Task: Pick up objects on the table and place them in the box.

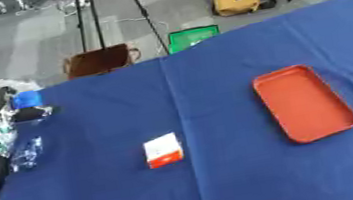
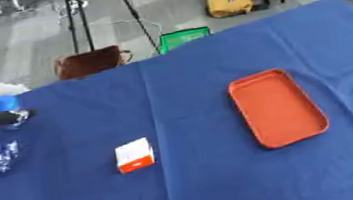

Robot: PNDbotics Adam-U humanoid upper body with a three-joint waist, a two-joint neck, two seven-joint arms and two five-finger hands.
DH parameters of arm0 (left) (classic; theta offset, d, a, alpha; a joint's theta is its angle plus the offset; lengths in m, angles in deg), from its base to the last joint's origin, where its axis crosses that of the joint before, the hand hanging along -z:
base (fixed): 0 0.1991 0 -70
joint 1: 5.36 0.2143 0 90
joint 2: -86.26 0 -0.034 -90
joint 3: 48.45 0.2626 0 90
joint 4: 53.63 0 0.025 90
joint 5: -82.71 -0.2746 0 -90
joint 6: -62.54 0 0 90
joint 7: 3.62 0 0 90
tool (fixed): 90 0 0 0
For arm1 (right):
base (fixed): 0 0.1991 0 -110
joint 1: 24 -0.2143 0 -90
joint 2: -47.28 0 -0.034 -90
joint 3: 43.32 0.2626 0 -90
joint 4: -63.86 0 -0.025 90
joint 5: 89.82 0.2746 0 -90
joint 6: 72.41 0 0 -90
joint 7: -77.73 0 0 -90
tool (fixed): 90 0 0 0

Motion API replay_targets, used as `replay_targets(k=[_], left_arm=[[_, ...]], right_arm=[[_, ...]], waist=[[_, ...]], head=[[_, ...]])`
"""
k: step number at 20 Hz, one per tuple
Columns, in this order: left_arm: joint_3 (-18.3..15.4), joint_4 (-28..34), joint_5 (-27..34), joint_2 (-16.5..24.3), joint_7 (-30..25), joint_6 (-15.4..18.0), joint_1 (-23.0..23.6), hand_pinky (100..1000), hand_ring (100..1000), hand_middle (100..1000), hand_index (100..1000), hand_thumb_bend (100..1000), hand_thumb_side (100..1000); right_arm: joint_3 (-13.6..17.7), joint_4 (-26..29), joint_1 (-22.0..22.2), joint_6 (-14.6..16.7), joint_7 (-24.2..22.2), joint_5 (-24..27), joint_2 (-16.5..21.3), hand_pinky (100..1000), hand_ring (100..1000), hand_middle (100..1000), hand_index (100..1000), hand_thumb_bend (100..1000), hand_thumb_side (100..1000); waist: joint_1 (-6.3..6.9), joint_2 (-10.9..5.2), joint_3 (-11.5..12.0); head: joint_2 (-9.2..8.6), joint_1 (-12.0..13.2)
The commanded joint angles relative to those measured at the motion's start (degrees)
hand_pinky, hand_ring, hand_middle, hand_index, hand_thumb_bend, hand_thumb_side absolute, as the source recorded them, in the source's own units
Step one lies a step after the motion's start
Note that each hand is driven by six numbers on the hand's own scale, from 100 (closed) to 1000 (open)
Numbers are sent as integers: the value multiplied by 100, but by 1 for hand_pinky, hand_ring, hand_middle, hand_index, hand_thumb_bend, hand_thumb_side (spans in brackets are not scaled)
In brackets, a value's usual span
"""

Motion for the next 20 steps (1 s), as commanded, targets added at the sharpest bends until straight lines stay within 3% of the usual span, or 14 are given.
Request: replay_targets(k=[1,2,3,5,10,15,20], left_arm=[[9,-27,25,122,-134,42,-58,457,549,553,764,768,341],[-46,-4,82,107,-1,40,-62,373,496,498,701,688,315],[-80,19,164,86,178,42,-49,341,496,498,701,688,315],[-97,74,323,71,492,88,-43,299,456,453,644,596,306],[-93,519,835,78,797,383,-87,262,438,424,629,569,325],[-23,1230,1179,44,480,533,-94,253,436,423,632,561,334],[582,2618,1244,-204,-326,988,-350,266,449,432,643,619,338]], right_arm=[[29,91,-52,-3,-17,-15,66,607,711,664,846,532,500],[32,91,-46,-5,-14,-16,63,607,711,665,846,531,502],[34,91,-44,-6,-12,-16,62,607,711,665,846,529,517],[39,91,-41,-6,-7,-17,63,607,711,665,846,530,503],[47,91,-36,-17,9,-9,58,607,710,665,846,528,504],[59,91,-37,-16,26,2,65,607,710,665,845,527,506],[43,91,-50,-14,22,31,52,607,709,666,846,523,508]], waist=[[-24,-66,-5],[-29,-69,-2],[-31,-71,-3],[-36,-78,-1],[-46,-120,21],[-67,-148,24],[-114,-203,1]], head=[[-39,2],[-39,-11],[-39,-18],[-32,-29],[-30,-74],[-35,-141],[-48,-220]])
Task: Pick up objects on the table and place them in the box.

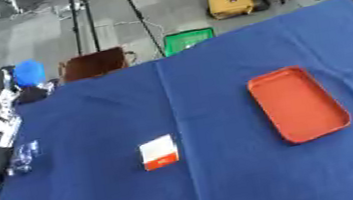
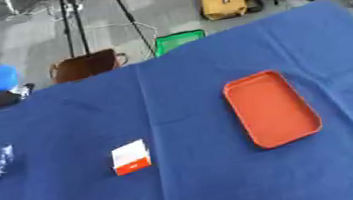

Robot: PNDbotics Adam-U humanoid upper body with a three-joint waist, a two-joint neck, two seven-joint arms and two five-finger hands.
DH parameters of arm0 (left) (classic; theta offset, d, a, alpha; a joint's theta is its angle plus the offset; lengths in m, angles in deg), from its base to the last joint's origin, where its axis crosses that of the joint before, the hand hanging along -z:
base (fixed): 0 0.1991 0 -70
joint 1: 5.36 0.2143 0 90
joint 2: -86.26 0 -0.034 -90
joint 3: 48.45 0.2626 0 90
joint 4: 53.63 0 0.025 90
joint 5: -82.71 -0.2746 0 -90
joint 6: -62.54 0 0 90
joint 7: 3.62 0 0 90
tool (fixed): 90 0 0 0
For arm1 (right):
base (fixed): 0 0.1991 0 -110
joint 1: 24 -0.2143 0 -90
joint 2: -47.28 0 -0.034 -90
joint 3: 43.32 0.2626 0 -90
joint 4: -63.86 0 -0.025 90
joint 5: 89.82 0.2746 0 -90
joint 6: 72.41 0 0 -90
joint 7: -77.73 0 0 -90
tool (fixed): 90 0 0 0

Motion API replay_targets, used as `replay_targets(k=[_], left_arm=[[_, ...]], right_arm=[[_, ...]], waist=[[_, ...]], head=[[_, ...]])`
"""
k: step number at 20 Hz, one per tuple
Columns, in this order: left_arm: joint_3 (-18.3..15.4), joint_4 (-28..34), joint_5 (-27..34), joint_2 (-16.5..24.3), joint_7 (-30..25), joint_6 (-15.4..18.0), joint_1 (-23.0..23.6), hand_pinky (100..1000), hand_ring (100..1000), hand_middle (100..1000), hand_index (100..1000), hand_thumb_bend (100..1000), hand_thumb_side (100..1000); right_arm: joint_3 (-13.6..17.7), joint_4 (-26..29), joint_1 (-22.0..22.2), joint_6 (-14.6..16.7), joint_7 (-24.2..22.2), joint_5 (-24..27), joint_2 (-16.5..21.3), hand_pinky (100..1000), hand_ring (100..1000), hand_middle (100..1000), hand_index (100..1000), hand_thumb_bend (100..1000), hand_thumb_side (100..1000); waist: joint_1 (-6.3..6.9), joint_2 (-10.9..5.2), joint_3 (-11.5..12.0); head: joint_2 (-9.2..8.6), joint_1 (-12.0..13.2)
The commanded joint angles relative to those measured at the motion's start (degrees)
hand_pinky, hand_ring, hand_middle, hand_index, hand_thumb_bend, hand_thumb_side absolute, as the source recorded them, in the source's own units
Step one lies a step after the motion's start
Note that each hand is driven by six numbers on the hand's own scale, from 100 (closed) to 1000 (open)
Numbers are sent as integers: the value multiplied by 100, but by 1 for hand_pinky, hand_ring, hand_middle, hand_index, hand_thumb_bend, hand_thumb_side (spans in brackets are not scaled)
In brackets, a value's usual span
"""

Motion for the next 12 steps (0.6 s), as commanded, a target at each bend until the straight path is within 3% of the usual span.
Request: replay_targets(k=[1,3,6,7,8,9,12], left_arm=[[374,896,25,-50,-511,202,-273,266,449,432,643,619,338],[503,1173,6,-152,-732,200,-350,266,450,433,645,619,341],[870,1506,18,-622,-1107,357,-657,285,462,440,656,630,340],[1007,1503,-17,-806,-1241,398,-767,286,462,444,656,630,346],[1050,1478,-48,-997,-1336,447,-845,290,464,444,657,745,341],[1129,1416,-161,-1105,-1408,480,-908,290,464,445,657,630,348],[1326,1172,-648,-1541,-1511,588,-1075,309,473,453,664,640,354]], right_arm=[[35,91,-58,3,8,40,63,607,709,666,846,523,508],[31,91,-58,0,3,53,59,607,709,666,846,524,508],[-2,91,-78,4,-21,92,32,607,708,667,845,532,544],[-18,91,-100,8,-32,114,19,607,708,666,845,520,510],[-27,91,-113,8,-40,133,8,607,708,666,845,524,514],[-37,91,-125,6,-51,149,0,607,708,666,845,521,510],[-84,91,-171,4,-104,197,-33,608,708,666,845,521,509]], waist=[[-49,-134,-15],[-63,-146,-21],[-119,-179,-96],[-134,-197,-139],[-148,-205,-167],[-155,-214,-198],[-174,-213,-348]], head=[[-44,-69],[-43,-91],[-34,-117],[-25,-106],[-23,-105],[-17,-96],[-15,-65]])
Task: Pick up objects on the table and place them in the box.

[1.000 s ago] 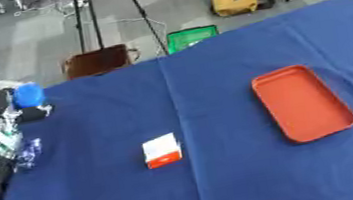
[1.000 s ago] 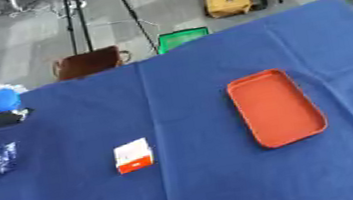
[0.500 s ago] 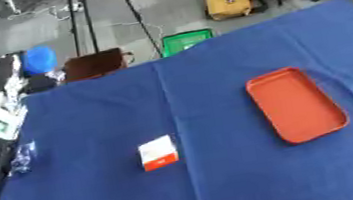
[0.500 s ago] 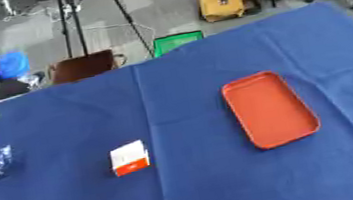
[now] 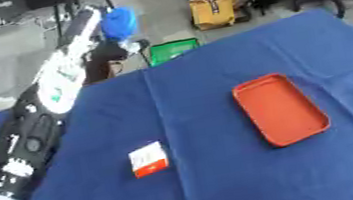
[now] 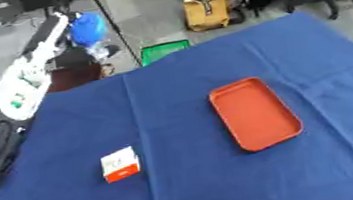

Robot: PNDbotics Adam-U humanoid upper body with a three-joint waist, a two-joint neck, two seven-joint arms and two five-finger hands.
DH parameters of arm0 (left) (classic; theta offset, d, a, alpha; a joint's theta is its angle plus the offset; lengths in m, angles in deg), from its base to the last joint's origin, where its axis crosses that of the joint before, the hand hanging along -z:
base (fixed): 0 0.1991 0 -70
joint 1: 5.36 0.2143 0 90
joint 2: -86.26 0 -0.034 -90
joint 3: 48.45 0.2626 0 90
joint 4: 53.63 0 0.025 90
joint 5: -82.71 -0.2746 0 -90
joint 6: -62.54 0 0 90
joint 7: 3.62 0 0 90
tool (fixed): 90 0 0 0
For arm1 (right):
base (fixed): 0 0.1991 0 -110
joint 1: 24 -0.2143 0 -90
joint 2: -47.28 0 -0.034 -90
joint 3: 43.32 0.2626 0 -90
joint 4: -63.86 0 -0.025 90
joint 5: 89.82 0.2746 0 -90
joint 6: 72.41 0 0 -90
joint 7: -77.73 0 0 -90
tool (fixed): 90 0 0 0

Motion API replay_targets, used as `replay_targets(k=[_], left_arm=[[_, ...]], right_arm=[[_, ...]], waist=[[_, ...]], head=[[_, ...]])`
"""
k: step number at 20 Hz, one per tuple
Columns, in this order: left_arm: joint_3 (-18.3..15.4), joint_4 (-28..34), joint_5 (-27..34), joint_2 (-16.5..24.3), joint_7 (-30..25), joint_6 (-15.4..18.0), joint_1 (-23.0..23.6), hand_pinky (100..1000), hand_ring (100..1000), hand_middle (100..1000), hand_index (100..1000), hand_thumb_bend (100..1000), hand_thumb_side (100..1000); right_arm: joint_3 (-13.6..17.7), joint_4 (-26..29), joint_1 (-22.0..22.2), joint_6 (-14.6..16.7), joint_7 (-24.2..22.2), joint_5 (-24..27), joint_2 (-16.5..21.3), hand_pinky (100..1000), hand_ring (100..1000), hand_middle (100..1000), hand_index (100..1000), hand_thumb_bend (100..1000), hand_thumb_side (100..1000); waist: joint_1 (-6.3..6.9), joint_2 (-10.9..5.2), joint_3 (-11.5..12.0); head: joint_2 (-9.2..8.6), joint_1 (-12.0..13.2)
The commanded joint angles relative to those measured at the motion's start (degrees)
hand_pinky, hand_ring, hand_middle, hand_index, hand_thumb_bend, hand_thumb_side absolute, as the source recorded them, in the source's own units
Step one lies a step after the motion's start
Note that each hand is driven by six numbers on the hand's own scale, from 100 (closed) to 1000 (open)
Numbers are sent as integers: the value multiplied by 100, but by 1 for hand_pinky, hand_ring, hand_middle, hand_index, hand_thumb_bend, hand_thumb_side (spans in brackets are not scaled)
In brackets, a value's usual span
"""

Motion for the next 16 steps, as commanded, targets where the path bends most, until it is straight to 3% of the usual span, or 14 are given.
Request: replay_targets(k=[1,9,16], left_arm=[[158,-155,-464,-358,-131,138,-262,309,473,453,664,640,354],[291,-681,-1496,-1210,-133,601,-372,357,496,469,680,666,360],[356,-799,-1819,-1624,47,917,-200,362,506,474,692,656,369]], right_arm=[[-16,91,-112,5,-64,104,38,608,708,666,845,521,509],[-100,91,-267,14,-186,241,-72,608,708,666,845,520,509],[-109,91,-295,8,-226,278,-104,608,709,667,846,520,509]], waist=[[-59,-78,-78],[-47,-42,-461],[-17,-16,-531]], head=[[-13,43],[-26,170],[-70,157]])
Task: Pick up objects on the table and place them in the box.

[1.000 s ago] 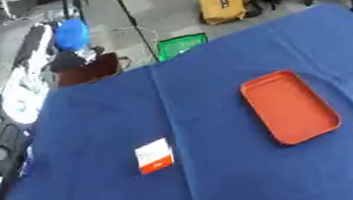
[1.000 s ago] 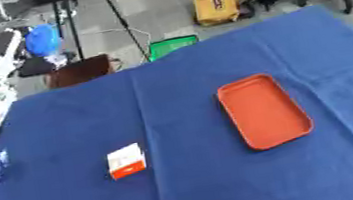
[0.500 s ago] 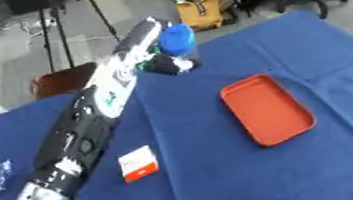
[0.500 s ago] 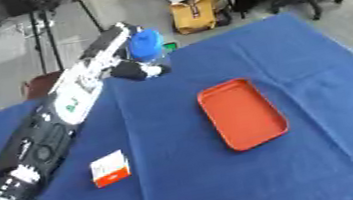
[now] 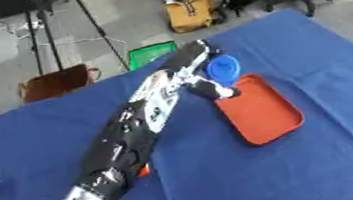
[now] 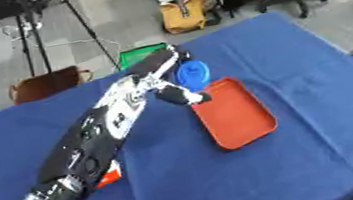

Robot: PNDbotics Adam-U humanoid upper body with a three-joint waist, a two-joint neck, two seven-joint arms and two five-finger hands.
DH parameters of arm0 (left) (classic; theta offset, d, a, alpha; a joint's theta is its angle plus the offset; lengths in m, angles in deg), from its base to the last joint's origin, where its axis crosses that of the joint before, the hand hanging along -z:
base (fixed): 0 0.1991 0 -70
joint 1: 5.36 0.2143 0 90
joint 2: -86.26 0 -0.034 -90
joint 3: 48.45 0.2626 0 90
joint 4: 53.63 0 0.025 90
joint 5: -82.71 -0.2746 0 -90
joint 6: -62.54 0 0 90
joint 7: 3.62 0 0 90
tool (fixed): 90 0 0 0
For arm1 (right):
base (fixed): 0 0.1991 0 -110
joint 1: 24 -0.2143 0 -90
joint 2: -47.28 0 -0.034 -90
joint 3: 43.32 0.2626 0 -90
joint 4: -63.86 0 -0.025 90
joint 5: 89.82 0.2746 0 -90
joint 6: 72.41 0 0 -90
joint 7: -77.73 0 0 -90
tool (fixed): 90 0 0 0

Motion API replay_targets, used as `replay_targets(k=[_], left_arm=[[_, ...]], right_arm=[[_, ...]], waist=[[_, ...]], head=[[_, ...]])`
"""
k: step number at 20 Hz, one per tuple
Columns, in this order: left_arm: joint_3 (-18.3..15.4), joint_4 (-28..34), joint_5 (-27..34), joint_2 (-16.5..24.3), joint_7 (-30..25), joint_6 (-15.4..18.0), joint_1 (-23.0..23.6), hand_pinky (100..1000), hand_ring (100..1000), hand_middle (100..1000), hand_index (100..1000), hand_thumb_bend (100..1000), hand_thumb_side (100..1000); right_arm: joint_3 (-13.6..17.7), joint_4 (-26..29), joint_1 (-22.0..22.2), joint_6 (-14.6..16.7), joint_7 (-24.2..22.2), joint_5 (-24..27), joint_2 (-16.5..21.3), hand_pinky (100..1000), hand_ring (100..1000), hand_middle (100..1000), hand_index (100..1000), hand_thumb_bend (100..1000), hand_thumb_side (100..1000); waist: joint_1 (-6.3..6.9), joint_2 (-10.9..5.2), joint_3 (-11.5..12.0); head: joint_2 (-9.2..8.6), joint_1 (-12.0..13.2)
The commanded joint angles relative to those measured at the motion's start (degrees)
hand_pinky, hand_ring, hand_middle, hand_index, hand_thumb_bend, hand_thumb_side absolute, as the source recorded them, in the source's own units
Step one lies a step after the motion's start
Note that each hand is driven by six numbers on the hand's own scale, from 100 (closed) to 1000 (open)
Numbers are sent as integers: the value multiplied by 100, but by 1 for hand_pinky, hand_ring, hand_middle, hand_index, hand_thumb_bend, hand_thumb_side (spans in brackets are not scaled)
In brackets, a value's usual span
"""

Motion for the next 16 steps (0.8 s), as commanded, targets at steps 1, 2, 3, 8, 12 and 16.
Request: replay_targets(k=[1,2,3,8,12,16], left_arm=[[23,29,-12,-151,134,144,-41,351,505,473,693,654,361],[35,26,7,-205,214,174,-15,350,505,474,693,655,359],[35,30,28,-257,318,196,12,342,505,474,695,657,357],[55,-46,46,-426,684,260,133,348,518,489,717,671,376],[106,-166,-288,-526,711,378,242,399,557,530,747,723,411],[5,-357,-652,-570,801,456,295,461,635,616,799,806,442]], right_arm=[[8,91,-101,15,-37,53,39,608,709,667,846,520,509],[7,91,-102,16,-41,54,34,608,709,667,846,520,509],[9,91,-106,17,-41,56,31,608,709,667,846,519,509],[15,91,-108,17,-40,52,16,609,709,667,846,520,509],[17,91,-108,20,-39,51,7,609,709,667,846,519,509],[21,91,-98,24,-39,50,5,609,710,667,846,520,509]], waist=[[-57,-43,-37],[-62,-39,-48],[-68,-34,-63],[-85,-14,-89],[-90,-2,-96],[-101,5,-104]], head=[[-64,16],[-60,22],[-60,27],[-80,16],[-92,11],[-97,18]])
